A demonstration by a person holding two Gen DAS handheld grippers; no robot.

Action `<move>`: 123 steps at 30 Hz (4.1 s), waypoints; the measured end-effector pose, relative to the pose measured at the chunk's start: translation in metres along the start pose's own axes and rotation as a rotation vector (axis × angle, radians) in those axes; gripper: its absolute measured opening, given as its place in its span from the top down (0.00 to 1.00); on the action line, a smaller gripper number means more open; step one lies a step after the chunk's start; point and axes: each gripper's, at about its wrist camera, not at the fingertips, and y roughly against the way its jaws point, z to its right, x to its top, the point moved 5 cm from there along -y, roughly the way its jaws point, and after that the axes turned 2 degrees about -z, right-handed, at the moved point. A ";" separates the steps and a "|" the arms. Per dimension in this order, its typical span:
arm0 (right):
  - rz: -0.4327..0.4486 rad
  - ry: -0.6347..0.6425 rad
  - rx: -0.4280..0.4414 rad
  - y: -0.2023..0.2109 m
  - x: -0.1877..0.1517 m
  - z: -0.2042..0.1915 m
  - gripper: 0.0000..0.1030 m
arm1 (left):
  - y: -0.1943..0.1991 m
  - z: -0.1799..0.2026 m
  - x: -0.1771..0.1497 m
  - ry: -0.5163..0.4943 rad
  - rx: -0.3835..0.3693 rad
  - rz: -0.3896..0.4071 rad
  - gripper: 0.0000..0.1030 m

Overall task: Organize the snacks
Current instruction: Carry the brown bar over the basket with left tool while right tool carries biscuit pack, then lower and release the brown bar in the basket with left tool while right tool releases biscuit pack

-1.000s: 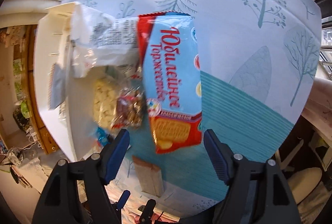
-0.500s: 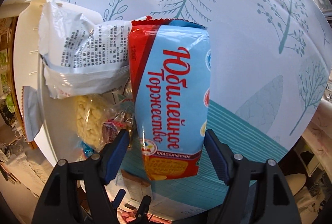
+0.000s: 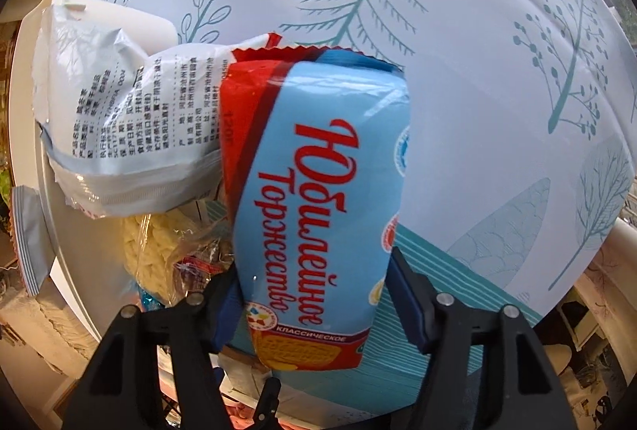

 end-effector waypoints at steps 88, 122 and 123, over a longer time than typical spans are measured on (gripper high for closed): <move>0.168 0.964 -0.025 0.102 -0.018 -0.220 0.48 | 0.228 -0.098 0.111 0.716 -0.240 0.397 0.38; 0.212 0.918 0.061 0.119 -0.028 -0.201 0.26 | 0.245 -0.084 0.065 0.753 -0.247 0.438 0.19; 0.215 0.913 0.062 0.120 -0.031 -0.198 0.26 | 0.245 -0.082 0.059 0.745 -0.254 0.434 0.19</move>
